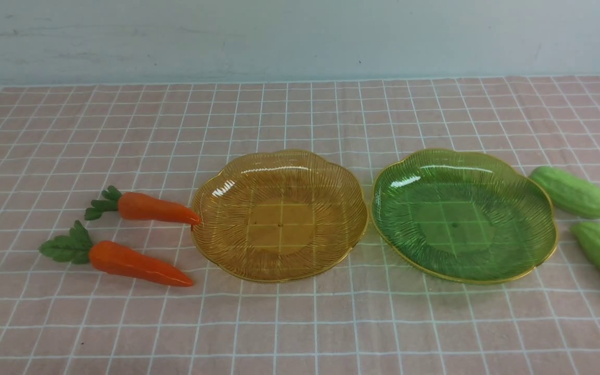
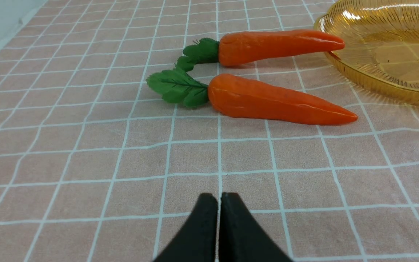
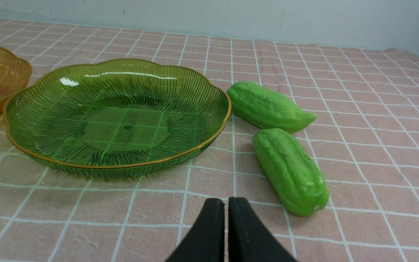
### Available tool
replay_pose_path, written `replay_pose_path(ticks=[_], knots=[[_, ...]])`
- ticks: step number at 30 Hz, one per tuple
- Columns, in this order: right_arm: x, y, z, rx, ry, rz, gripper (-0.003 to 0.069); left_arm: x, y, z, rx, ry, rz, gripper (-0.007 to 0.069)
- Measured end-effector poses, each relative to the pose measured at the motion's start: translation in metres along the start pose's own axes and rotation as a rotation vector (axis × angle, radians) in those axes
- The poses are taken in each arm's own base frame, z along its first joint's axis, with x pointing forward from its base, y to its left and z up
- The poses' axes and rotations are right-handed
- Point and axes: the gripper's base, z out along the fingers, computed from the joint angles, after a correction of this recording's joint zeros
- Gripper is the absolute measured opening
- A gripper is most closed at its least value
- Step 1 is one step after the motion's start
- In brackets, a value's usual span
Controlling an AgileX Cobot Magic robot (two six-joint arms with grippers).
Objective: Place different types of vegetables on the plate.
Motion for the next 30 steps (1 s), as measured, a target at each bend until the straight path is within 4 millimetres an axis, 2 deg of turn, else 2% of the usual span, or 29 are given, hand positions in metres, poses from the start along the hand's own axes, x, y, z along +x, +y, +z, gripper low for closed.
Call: replay_pose_path(ticks=[21, 23, 25, 26, 28, 30], knots=[[0.000, 0.000, 0.000, -0.002, -0.002, 0.015, 0.0013, 0.000, 0.000, 0.000, 0.002, 0.000, -0.010, -0.0003], [-0.001, 0.002, 0.000, -0.023, -0.010, 0.136, 0.0013, 0.000, -0.003, 0.000, 0.032, 0.000, -0.140, -0.0003], [-0.003, 0.006, 0.000, -0.068, -0.023, 0.378, 0.0013, -0.001, -0.007, 0.000, 0.072, 0.003, -0.308, -0.0003], [-0.006, 0.009, -0.001, -0.120, -0.034, 0.656, 0.0013, -0.002, -0.014, -0.001, 0.160, 0.023, -0.647, -0.0003], [-0.010, 0.012, -0.001, -0.176, -0.039, 0.916, 0.0013, -0.006, -0.022, -0.003, 0.256, 0.059, -1.017, -0.0003], [-0.014, 0.013, -0.002, -0.212, -0.057, 1.085, 0.0013, -0.010, -0.026, -0.004, 0.328, 0.086, -1.253, -0.0003]])
